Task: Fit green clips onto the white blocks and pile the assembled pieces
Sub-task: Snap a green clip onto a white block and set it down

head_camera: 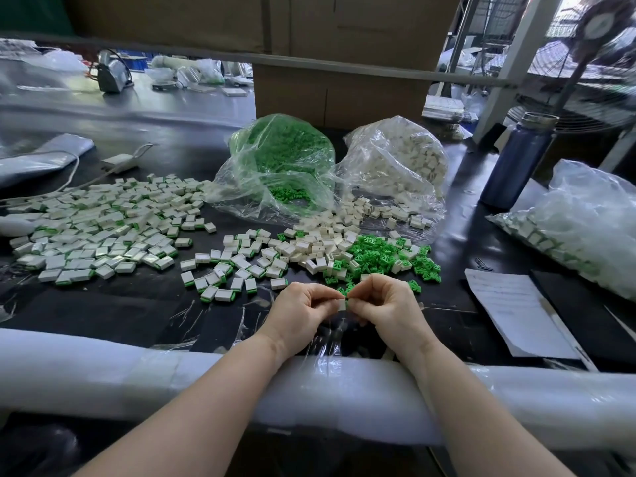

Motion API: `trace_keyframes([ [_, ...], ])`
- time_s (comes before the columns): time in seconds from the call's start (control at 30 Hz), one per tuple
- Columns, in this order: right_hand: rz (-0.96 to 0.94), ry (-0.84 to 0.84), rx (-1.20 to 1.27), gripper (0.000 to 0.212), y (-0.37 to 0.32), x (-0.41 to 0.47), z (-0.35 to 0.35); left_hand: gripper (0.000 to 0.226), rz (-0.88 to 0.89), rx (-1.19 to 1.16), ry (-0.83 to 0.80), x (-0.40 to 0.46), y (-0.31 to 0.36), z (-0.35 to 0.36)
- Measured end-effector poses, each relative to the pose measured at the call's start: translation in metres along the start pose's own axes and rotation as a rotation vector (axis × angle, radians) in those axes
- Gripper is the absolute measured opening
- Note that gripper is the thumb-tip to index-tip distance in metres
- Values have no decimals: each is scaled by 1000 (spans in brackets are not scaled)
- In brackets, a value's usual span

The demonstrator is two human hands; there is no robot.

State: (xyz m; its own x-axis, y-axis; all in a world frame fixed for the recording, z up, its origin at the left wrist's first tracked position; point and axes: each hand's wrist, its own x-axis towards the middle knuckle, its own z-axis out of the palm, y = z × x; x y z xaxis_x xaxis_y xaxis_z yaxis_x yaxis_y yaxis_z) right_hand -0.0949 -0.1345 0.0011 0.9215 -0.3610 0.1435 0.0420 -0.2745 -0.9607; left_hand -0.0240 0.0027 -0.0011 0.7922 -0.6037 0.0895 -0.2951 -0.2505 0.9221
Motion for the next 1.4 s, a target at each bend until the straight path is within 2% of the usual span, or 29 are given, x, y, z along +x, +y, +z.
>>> trace_keyframes([
  [0.33, 53, 112, 71, 9, 6, 5, 2, 9, -18, -154, -2, 6, 10, 0],
  [0.6, 70, 143, -15, 18, 8, 7, 4, 7, -28, -211, -40, 18, 10, 2],
  [0.87, 63, 101, -128, 25, 9, 7, 5, 18, -19, -254, 16, 15, 0, 6],
  [1.4, 85, 27, -209, 31, 7, 6, 5, 14, 56, -89, -49, 13, -3, 3],
])
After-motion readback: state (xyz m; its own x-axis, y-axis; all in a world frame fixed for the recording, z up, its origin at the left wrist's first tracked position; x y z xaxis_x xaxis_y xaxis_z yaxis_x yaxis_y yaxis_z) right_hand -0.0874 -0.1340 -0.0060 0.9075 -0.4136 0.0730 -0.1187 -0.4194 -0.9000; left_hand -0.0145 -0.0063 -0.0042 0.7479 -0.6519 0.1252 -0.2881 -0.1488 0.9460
